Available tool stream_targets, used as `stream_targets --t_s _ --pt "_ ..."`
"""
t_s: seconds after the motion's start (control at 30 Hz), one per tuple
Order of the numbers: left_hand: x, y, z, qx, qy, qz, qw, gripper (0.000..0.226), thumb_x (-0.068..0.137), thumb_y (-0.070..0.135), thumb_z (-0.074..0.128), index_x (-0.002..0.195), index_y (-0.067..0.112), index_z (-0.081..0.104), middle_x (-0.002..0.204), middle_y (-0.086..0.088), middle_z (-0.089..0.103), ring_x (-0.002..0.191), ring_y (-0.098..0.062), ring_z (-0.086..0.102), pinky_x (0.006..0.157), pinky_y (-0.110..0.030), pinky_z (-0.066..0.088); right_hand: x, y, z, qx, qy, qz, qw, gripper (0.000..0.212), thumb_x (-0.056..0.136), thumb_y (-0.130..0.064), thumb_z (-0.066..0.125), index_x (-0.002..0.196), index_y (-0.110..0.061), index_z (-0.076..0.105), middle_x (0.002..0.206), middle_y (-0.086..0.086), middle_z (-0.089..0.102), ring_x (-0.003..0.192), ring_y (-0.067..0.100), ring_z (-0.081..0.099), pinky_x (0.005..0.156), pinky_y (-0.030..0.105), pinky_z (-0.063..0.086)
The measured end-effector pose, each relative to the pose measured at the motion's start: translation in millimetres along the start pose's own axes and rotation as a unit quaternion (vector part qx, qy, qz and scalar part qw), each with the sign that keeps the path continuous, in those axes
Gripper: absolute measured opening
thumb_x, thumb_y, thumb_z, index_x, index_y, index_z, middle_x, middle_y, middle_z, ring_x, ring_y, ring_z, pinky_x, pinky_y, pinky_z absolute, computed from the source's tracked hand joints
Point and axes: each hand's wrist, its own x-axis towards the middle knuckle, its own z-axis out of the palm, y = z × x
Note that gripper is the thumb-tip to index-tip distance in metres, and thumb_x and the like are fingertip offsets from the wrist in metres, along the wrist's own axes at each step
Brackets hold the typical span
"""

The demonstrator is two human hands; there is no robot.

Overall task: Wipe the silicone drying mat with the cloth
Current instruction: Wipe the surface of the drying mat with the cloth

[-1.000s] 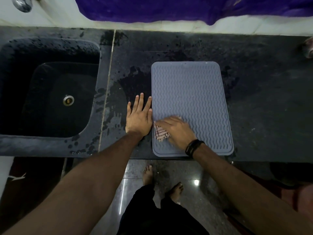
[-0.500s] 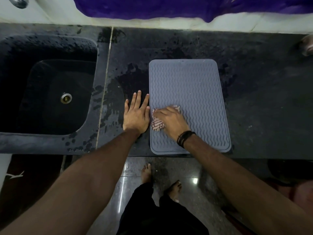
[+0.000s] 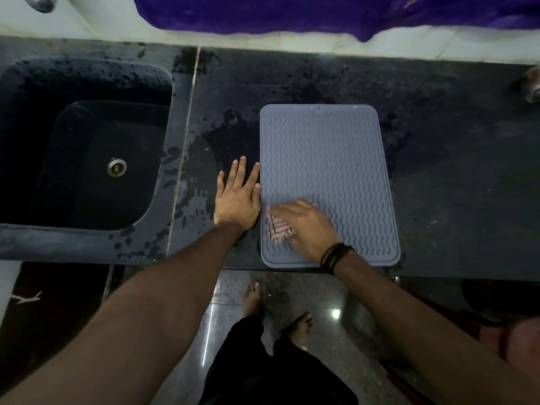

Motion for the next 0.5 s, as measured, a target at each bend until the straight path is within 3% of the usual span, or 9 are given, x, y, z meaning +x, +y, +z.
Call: stream_targets --t_s 0.07,0.23,0.5 --pt "-0.3 -0.3 0.1 0.005 0.001 0.004 1.0 0.056 0.106 0.042 0.013 0.16 0.028 0.014 0.169 -0.003 0.004 0.155 -0.02 -0.001 0.124 -0.05 0.003 16.6 0.7 -6.6 -0.018 0.025 0.008 0.999 0.064 0.062 0.001 0.076 0.123 -0.013 0.062 0.123 0.004 0.065 0.113 0.024 0.055 0.101 0.036 0.041" --pt "0.2 -0.4 0.2 0.005 -0.007 0.001 1.0 0.056 0.106 0.044 0.012 0.16 0.03 0.011 0.169 -0.002 0.0 0.155 -0.019 -0.004 0.125 -0.048 0.0 43.8 -0.9 -10.5 -0.052 -0.018 0.027 0.998 0.051 0.074 0.001 0.066 0.123 -0.012 0.061 0.125 0.004 0.062 0.116 0.024 0.05 0.101 0.036 0.041" --pt "0.0 0.0 0.6 -0.006 -0.004 -0.004 1.0 0.055 0.107 0.044 0.015 0.16 0.03 0.014 0.169 -0.001 0.002 0.155 -0.018 -0.003 0.125 -0.048 -0.001 3.4 -9.0 -0.8 -0.065 -0.059 -0.027 0.996 0.053 0.072 -0.002 0.069 0.123 -0.014 0.062 0.128 0.003 0.061 0.116 0.025 0.049 0.102 0.04 0.04"
